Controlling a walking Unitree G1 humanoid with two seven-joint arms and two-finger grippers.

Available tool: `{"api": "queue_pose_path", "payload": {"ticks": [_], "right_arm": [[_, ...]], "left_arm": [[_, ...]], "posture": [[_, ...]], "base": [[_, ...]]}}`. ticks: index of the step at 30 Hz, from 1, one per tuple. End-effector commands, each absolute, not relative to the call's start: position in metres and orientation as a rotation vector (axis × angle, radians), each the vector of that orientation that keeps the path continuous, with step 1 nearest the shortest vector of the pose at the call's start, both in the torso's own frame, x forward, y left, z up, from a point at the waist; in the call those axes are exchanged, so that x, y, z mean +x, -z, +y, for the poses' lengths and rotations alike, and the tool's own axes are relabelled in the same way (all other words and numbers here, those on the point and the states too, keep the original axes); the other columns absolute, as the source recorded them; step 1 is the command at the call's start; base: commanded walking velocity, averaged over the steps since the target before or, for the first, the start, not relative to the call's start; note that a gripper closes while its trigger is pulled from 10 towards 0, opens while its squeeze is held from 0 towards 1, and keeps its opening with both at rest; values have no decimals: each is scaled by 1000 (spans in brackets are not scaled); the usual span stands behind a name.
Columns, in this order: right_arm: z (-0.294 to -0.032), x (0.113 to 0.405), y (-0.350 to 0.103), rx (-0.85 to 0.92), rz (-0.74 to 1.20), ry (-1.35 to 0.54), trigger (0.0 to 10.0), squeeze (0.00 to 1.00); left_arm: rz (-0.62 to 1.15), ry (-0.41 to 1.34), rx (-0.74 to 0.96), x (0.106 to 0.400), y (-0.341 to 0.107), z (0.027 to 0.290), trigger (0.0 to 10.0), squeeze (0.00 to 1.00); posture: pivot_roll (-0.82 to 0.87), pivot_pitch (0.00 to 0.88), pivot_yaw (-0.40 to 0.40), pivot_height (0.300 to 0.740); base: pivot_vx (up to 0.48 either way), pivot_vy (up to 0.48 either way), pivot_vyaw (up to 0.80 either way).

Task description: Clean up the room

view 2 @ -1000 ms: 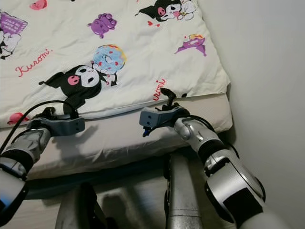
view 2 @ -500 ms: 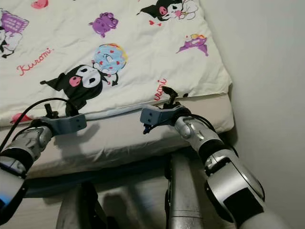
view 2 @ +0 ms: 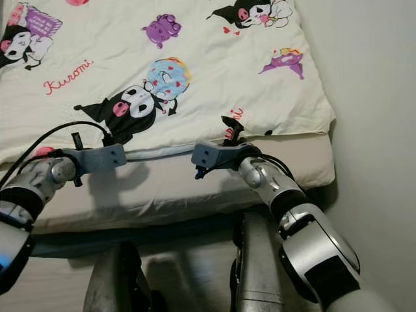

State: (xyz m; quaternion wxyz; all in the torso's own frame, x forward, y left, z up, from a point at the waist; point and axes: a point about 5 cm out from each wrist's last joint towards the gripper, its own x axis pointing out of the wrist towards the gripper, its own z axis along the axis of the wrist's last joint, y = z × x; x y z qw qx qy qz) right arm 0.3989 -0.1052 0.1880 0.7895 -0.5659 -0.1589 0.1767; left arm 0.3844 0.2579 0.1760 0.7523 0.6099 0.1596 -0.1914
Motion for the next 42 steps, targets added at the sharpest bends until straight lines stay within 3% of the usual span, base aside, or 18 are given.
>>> {"api": "queue_pose_path", "payload": {"ticks": [1,11,15,19,27,34,42], "right_arm": [[-106,395,-176,-1192,-314,-403,10000,0],[-109,396,-179,-1184,-311,-391,10000,0],[-109,397,-181,-1176,-314,-385,10000,0],[-107,397,-181,-1174,-318,-389,10000,0],[-106,396,-179,-1170,-323,-399,10000,0],[-107,396,-179,-1170,-320,-399,10000,0],[-106,396,-178,-1170,-319,-400,10000,0]], "left_arm": [[523,535,1291,366,-144,272,0,0],[719,876,1157,341,-118,271,0,0],[766,1082,981,326,-108,259,0,0],[768,1158,928,320,-105,252,0,0],[887,1400,891,277,-98,242,0,0],[1031,1487,888,242,-96,255,0,0],[1050,1439,929,234,-98,260,0,0]], "posture": [[-46,440,56,456],[-27,431,70,456],[-19,428,79,456],[-17,428,81,456],[-10,427,87,456],[-6,425,87,456],[-4,423,88,456]], "base": [[0,0,0],[0,0,0],[0,0,0],[0,0,0],[0,0,0],[0,0,0],[0,0,0]]}}
